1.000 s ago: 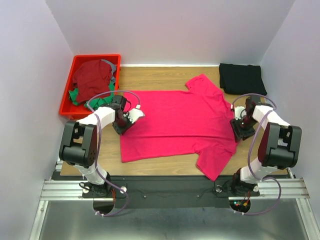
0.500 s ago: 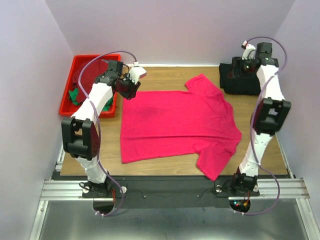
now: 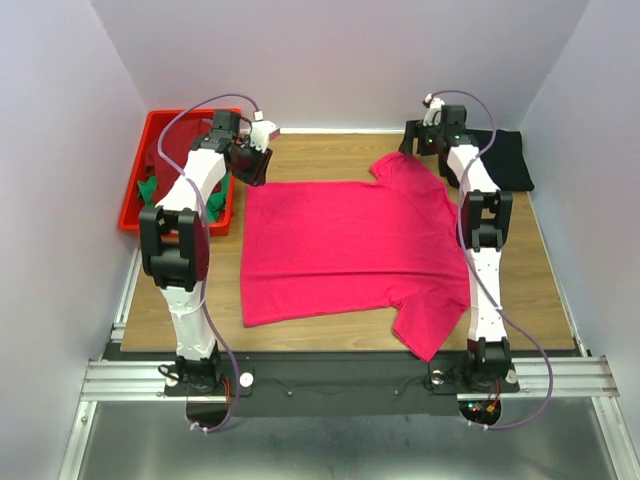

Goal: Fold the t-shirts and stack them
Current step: Flatten the tshirt out

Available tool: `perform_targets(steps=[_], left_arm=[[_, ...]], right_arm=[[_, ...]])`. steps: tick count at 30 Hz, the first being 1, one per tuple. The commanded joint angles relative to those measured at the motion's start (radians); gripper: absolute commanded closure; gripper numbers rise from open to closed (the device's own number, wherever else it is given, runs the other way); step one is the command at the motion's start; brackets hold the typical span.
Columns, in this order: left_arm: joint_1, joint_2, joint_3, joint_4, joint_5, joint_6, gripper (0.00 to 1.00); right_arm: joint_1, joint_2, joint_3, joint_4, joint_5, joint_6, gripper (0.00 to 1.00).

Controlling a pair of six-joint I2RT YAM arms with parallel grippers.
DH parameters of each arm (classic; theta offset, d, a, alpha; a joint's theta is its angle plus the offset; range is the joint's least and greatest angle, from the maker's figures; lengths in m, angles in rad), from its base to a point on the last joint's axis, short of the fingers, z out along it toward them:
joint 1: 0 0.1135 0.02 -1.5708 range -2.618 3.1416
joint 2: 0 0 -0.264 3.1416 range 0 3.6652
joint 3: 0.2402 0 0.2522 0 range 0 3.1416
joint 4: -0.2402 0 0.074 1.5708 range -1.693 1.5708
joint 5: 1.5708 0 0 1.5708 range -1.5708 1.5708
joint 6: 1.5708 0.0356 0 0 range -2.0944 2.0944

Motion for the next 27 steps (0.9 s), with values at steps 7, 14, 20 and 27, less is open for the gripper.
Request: perform_targets(steps=[7, 14, 20, 27], left_arm=[[0.000, -0.010, -0.005, -0.023, -0.018, -0.011, 0.57], [0.003, 0.036, 0.038, -0.043, -0.068, -0.022, 0.57], [0.003, 0.090, 0.073, -0.033, -0.097, -0.037, 0.57], [0.003, 0.200, 0.199, -0.050, -0.153, -0.066, 0.57]], right_arm=[[0.032, 0.069, 0.016, 0.172, 0.017, 0.005, 0.18], [0.043, 0.015, -0.107, 0.169, -0.010, 0.003, 0.32], [0.063, -0.034, -0.193, 0.149, -0.035, -0.019, 0.42], [0.087, -0.042, -0.216, 0.109, -0.060, -0.024, 0.89]])
